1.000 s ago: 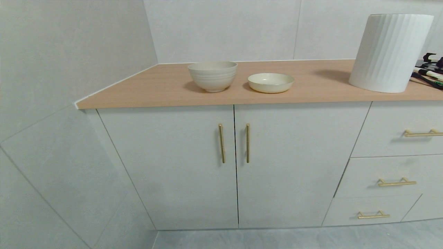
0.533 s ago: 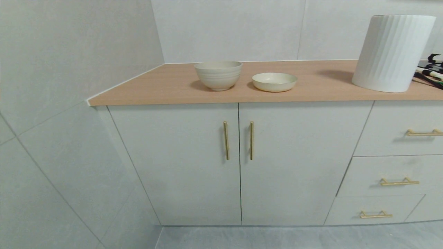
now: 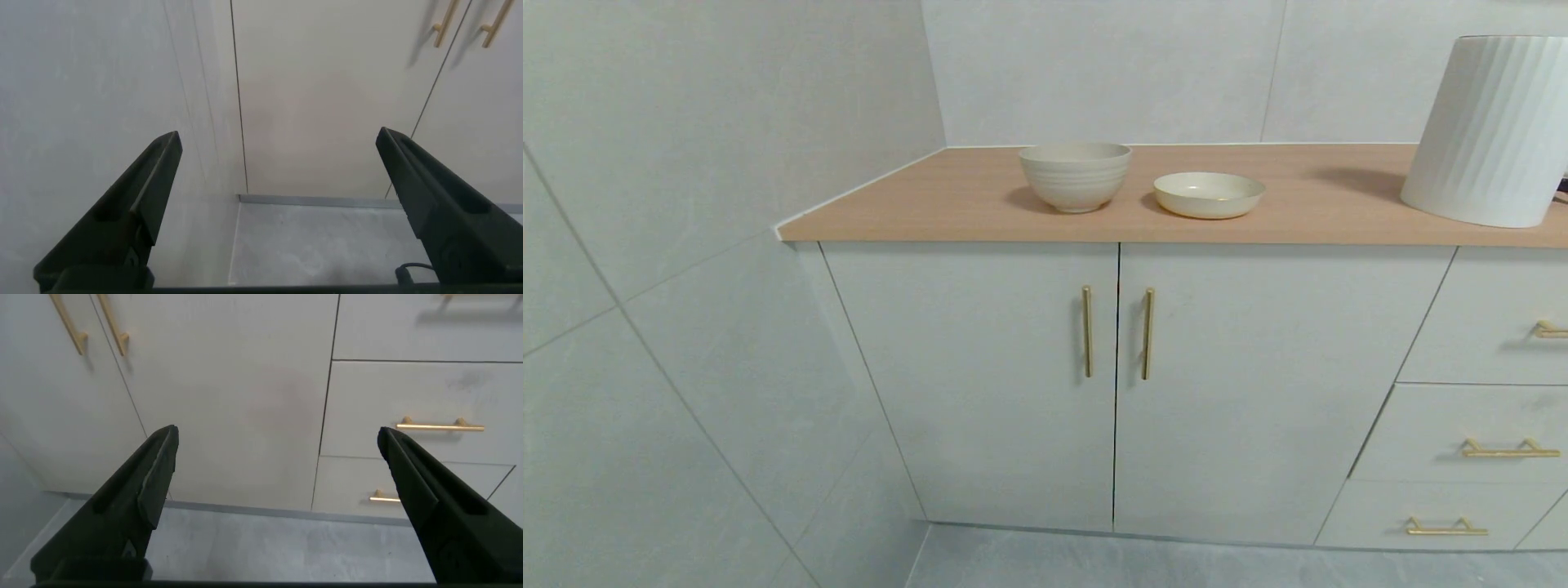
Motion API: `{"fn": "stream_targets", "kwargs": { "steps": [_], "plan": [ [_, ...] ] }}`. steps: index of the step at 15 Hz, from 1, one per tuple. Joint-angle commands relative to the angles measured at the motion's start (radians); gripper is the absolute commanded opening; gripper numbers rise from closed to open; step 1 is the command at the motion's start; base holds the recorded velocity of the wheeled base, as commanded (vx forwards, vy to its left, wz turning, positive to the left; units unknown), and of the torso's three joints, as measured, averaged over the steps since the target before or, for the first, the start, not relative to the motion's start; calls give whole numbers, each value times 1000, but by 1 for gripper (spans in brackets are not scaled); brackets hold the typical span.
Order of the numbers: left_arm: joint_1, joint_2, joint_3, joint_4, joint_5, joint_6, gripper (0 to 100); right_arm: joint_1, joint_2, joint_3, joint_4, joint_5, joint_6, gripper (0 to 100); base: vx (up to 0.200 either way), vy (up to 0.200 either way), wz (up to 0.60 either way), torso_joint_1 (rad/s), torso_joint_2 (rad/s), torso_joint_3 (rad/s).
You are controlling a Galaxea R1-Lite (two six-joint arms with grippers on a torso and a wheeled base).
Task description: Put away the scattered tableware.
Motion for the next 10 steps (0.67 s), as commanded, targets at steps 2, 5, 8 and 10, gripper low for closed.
{"fn": "stream_targets", "kwargs": {
  "steps": [2,5,8,10],
  "plan": [
    [0,0,0,0,0,0,100,1,2,0,1,-1,0,100,0,0,0,0,0,0],
    [0,0,0,0,0,2,100,-1,2,0,0,-2,0,100,0,0,0,0,0,0],
    [0,0,0,0,0,6,100,1,0,0,-2,1,0,100,0,0,0,0,0,0],
    [0,0,0,0,0,2,100,19,63,-163,1,59,133,100,0,0,0,0,0,0]
  ]
}}
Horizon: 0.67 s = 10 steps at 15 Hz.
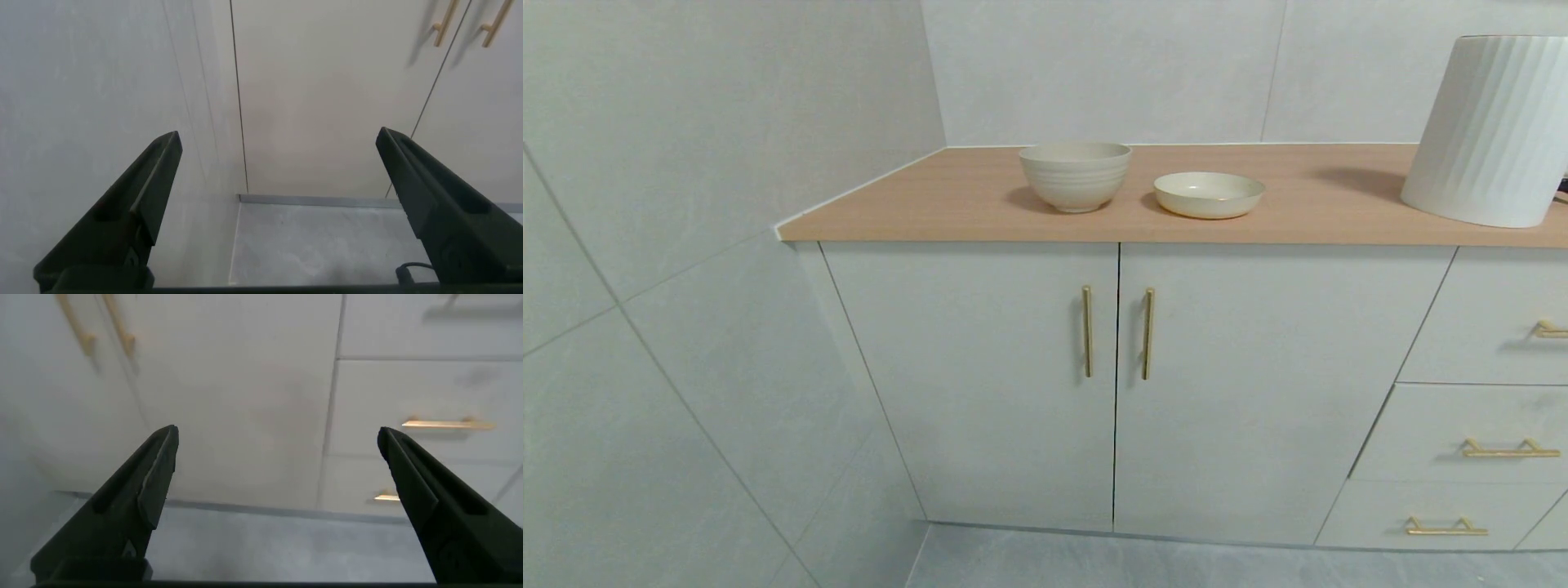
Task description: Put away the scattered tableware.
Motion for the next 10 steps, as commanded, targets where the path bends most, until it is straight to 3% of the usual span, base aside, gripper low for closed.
{"fn": "stream_targets", "kwargs": {
  "steps": [1,4,7,10],
  "plan": [
    [0,0,0,0,0,-1,100,40,118,-203,12,69,155,100,0,0,0,0,0,0],
    [0,0,0,0,0,-1,100,142,317,-222,16,214,88,100,0,0,0,0,0,0],
    [0,0,0,0,0,-1,100,216,650,-337,16,225,2,100,0,0,0,0,0,0],
    [0,0,-1,0,0,1,100,382,953,-519,-4,224,22,100,0,0,0,0,0,0]
  ]
}}
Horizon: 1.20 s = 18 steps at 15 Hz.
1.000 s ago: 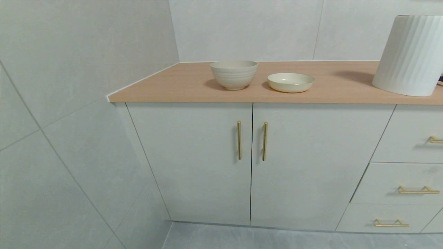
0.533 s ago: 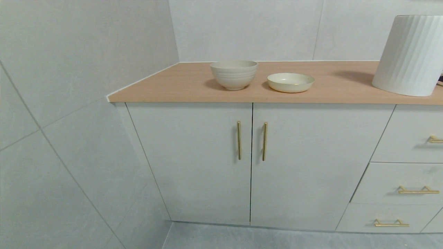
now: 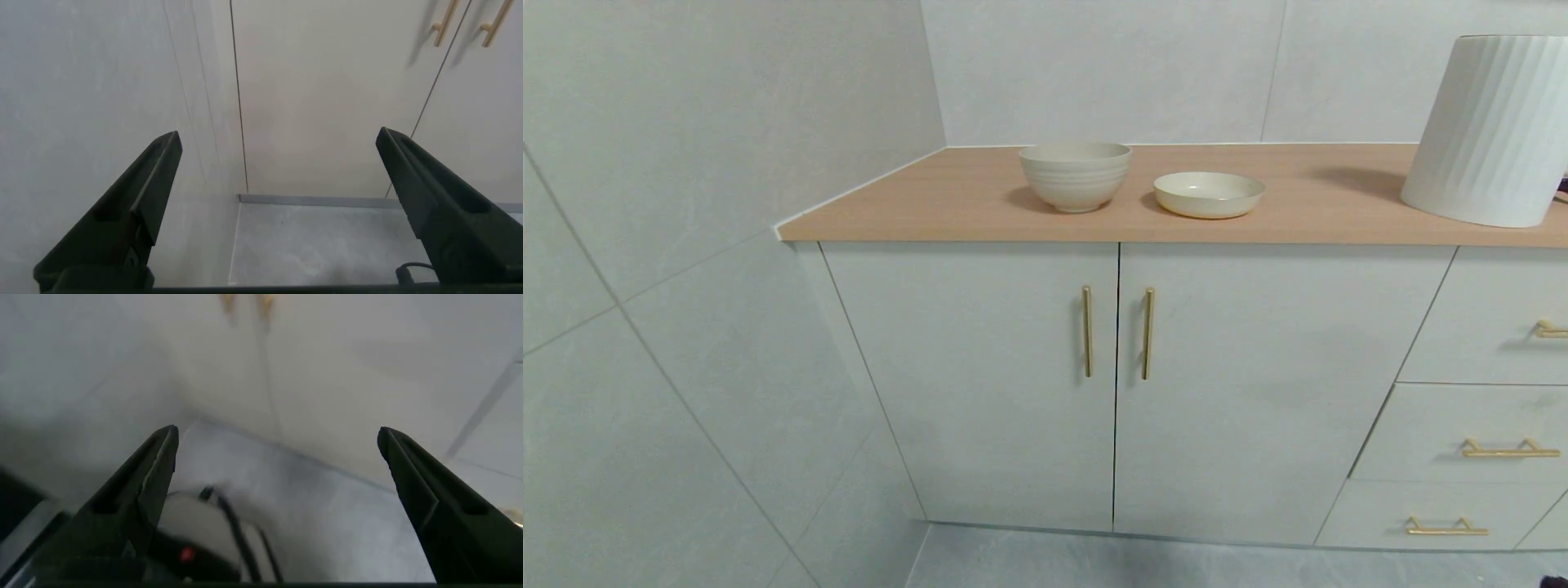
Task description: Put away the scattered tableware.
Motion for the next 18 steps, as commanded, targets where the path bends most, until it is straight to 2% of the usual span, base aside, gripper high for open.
{"fn": "stream_targets", "kwargs": {
  "steps": [1,3,5,7,9,12,15,18],
  "plan": [
    [0,0,0,0,0,-1,100,196,452,-219,-72,9,16,100,0,0,0,0,0,0],
    [0,0,0,0,0,-1,100,246,606,-276,-181,9,31,100,0,0,0,0,0,0],
    [0,2,0,0,0,-1,100,258,791,-352,-321,14,43,100,0,0,0,0,0,0],
    [0,2,0,0,0,-1,100,268,860,-391,-348,14,43,100,0,0,0,0,0,0],
    [0,2,0,0,0,-1,100,297,966,-486,-351,14,66,100,0,0,0,0,0,0],
    [0,2,0,0,0,-1,100,318,1120,-628,-359,14,200,100,0,0,0,0,0,0],
    [0,0,0,-2,0,0,100,318,1253,-734,-420,9,237,100,0,0,0,0,0,0],
    [0,0,0,-2,0,0,100,317,1310,-713,-546,-12,261,100,0,0,0,0,0,0]
  ]
}}
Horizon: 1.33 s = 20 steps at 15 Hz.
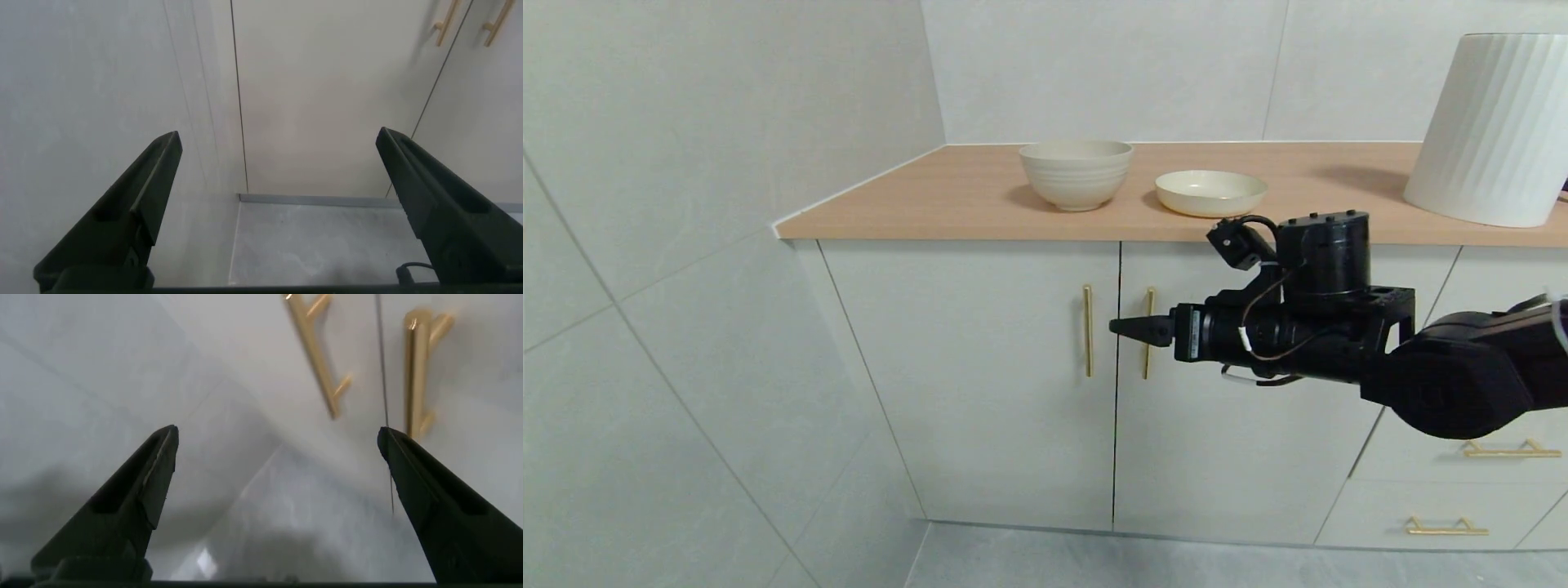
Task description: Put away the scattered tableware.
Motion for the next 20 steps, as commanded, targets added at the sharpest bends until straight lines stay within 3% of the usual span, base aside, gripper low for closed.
{"fn": "stream_targets", "kwargs": {
  "steps": [1,8,20],
  "plan": [
    [0,0,0,-1,0,2,100,-2,84,4,-55,-15,4,100,0,0,0,0,0,0],
    [0,2,0,-1,0,0,100,-44,173,-12,-165,-52,6,100,0,0,0,0,0,0],
    [0,2,0,-1,0,0,100,-18,262,-36,-368,-81,110,100,0,0,0,0,0,0]
  ]
}}
